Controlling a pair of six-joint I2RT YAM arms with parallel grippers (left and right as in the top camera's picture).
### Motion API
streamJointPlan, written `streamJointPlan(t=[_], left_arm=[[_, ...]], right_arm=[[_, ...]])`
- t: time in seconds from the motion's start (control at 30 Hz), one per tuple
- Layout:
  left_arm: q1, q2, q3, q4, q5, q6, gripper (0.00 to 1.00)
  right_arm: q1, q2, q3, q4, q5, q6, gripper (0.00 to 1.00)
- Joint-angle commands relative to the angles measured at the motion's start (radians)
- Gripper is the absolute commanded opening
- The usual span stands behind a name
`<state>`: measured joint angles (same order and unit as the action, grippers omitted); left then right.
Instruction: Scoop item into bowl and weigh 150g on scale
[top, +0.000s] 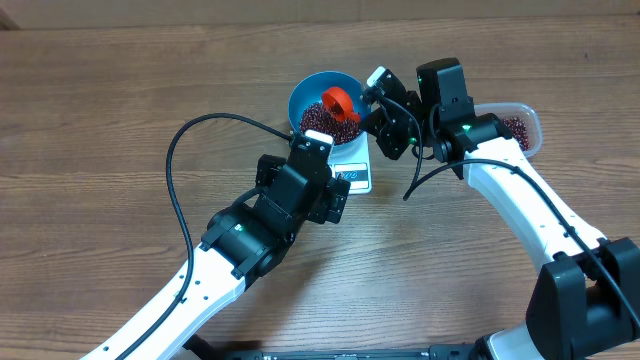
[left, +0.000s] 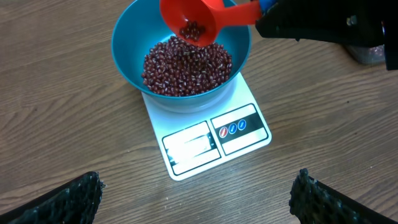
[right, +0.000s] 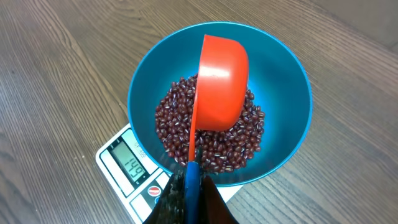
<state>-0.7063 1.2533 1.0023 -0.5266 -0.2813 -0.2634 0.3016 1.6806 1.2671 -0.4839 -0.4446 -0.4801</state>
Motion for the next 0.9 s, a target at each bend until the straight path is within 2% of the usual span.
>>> streamJointPlan(t=[0.0, 0.17, 0.87], left_arm=[[-0.001, 0.01, -0.007, 0.002, -0.014, -0.014, 1.0], [-0.001, 0.01, -0.007, 0.002, -0.014, -0.014, 1.0], [-0.001, 0.01, -0.007, 0.002, -0.014, -0.014, 1.0]], right_arm=[[-0.001, -0.031, 0.024, -0.019, -0.002, -0.046, 0.04], [-0.003, -0.031, 0.024, -0.003, 0.066, -0.048, 0.04], [0.005, -0.031, 0.024, -0.011, 0.109, -0.045, 0.04]])
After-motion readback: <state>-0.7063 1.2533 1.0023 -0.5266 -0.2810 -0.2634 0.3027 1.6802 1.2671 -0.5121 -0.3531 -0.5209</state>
